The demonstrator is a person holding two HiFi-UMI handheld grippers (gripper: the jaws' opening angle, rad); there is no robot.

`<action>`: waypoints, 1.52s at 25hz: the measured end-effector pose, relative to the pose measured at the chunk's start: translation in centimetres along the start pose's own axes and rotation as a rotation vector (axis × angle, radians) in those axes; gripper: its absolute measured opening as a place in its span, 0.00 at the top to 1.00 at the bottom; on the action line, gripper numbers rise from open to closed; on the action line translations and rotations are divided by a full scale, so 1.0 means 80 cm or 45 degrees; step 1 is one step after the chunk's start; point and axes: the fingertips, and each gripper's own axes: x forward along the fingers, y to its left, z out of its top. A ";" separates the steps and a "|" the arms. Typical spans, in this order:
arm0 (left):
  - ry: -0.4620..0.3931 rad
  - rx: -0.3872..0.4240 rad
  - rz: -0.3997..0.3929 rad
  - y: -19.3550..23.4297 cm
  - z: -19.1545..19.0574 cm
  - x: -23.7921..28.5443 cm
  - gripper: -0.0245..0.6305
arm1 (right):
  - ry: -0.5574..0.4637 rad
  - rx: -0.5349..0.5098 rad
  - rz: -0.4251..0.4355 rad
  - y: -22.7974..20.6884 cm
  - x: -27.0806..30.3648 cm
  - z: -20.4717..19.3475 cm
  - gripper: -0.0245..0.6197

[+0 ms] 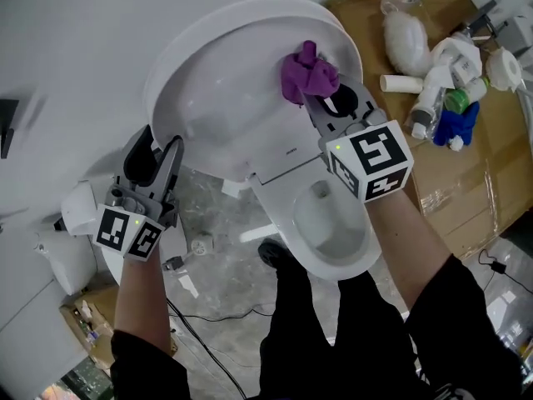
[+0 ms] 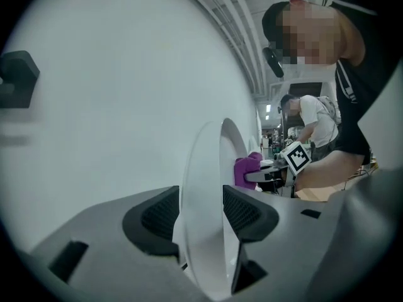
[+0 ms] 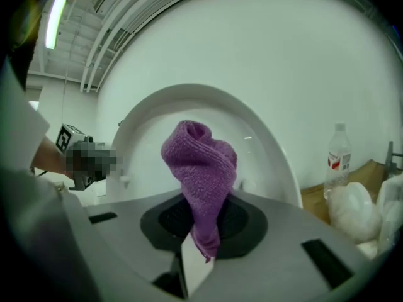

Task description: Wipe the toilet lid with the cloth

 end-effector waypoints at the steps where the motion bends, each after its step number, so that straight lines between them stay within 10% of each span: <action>1: -0.002 0.000 0.006 -0.001 -0.005 -0.001 0.63 | -0.005 -0.012 0.024 0.010 -0.002 -0.001 0.86; 8: -0.048 -0.029 -0.070 -0.005 -0.040 -0.001 0.61 | 0.005 -0.093 0.345 0.182 0.023 -0.032 0.86; 13: -0.086 -0.027 -0.164 -0.010 -0.057 0.006 0.61 | 0.007 -0.098 0.337 0.230 0.062 -0.053 0.86; 21: -0.110 -0.048 -0.201 -0.008 -0.062 0.001 0.61 | -0.061 -0.042 0.160 0.148 0.050 -0.045 0.86; 31: -0.065 -0.032 -0.003 0.000 -0.063 0.007 0.62 | -0.029 -0.039 -0.042 -0.033 -0.001 -0.053 0.86; 38: -0.086 -0.003 0.029 -0.006 -0.066 0.010 0.62 | -0.045 -0.090 0.092 0.041 0.000 -0.072 0.86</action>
